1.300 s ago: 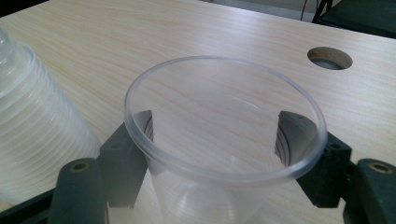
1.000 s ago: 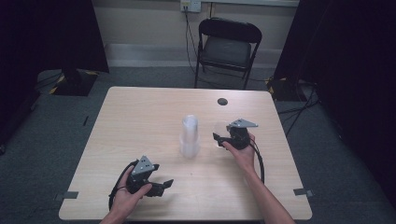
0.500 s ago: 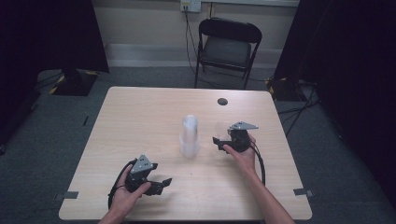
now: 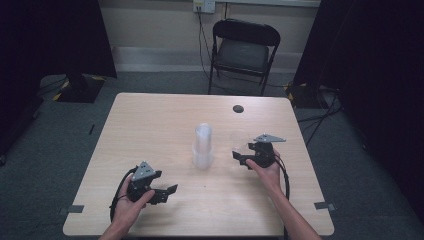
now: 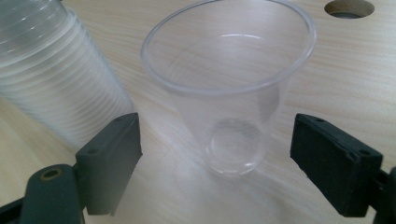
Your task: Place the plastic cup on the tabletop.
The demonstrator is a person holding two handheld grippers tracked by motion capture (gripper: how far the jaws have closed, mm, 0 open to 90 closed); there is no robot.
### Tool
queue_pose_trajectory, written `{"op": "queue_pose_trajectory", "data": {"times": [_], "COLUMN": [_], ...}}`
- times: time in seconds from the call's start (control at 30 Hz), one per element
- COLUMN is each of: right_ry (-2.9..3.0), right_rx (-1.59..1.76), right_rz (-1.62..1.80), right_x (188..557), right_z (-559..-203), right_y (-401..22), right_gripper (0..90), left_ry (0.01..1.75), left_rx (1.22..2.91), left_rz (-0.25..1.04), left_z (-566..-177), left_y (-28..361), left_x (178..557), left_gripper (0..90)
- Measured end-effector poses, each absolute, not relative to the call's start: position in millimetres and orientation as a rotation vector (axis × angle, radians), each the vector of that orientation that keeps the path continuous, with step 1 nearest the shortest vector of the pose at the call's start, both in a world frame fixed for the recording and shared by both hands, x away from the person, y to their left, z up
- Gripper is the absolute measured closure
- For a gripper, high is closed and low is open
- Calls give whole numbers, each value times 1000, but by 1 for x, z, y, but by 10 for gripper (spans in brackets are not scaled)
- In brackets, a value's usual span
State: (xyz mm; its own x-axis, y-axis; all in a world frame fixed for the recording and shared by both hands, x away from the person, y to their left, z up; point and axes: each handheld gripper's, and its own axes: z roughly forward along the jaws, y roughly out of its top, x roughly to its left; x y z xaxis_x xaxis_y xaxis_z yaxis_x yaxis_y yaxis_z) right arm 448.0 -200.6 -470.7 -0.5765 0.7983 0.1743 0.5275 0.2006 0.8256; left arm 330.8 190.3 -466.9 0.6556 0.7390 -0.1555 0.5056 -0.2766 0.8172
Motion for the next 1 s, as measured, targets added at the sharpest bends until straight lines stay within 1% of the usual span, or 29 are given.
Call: {"op": "queue_pose_trajectory", "data": {"times": [0.73, 1.0], "right_ry": [2178, 2180], "right_rx": [1273, 1298], "right_rz": [1306, 1279], "right_x": [392, 365], "right_z": [-450, -453], "right_y": [-233, -246], "right_gripper": [155, 157], "left_ry": [1003, 1007], "left_rx": [1949, 1964], "left_rz": [321, 314], "left_z": [-468, -470], "left_y": [195, 193], "left_x": [331, 331], "left_gripper": [182, 182]}}
